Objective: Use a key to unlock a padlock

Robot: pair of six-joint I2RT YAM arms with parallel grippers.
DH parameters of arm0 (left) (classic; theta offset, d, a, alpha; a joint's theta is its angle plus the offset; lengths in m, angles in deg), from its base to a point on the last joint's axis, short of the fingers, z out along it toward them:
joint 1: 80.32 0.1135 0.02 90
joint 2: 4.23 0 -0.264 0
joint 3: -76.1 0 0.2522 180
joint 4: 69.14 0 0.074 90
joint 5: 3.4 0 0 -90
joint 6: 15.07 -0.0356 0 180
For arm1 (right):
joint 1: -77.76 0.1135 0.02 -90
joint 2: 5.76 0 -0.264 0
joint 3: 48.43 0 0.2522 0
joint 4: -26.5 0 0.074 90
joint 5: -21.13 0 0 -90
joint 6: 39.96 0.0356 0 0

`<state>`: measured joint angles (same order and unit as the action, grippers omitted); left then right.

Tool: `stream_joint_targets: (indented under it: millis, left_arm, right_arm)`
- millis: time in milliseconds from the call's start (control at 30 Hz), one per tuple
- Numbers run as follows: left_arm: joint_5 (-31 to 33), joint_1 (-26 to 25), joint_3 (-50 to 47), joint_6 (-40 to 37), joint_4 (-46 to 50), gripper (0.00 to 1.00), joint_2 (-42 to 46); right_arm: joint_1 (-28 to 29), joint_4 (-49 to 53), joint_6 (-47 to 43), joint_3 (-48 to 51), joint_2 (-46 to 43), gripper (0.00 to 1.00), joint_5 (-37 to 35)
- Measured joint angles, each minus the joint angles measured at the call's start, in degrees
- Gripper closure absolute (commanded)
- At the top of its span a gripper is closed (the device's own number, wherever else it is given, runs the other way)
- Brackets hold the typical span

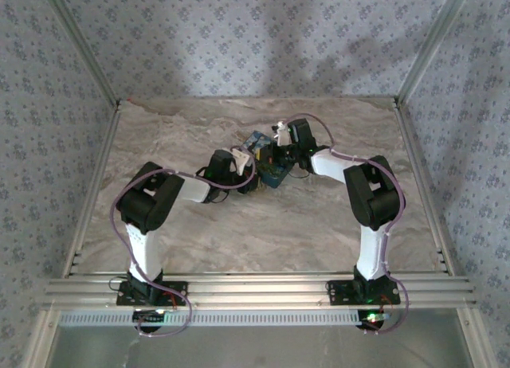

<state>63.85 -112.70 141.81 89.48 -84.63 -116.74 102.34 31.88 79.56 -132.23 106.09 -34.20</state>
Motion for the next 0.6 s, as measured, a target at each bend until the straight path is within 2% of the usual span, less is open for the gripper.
stream_joint_targets:
  millis: [300,600]
  left_arm:
    - [-0.3,-0.4,0.0,2.6,3.1,0.75,1.8]
    - [-2.0,-0.6,0.7,10.8,11.7,0.76,6.0]
  right_arm:
    - [0.6,2.5,0.0,1.2,-3.2,1.00,-2.1]
    - [0.8,5.7,-2.6,10.4,-18.1,1.00,-7.3]
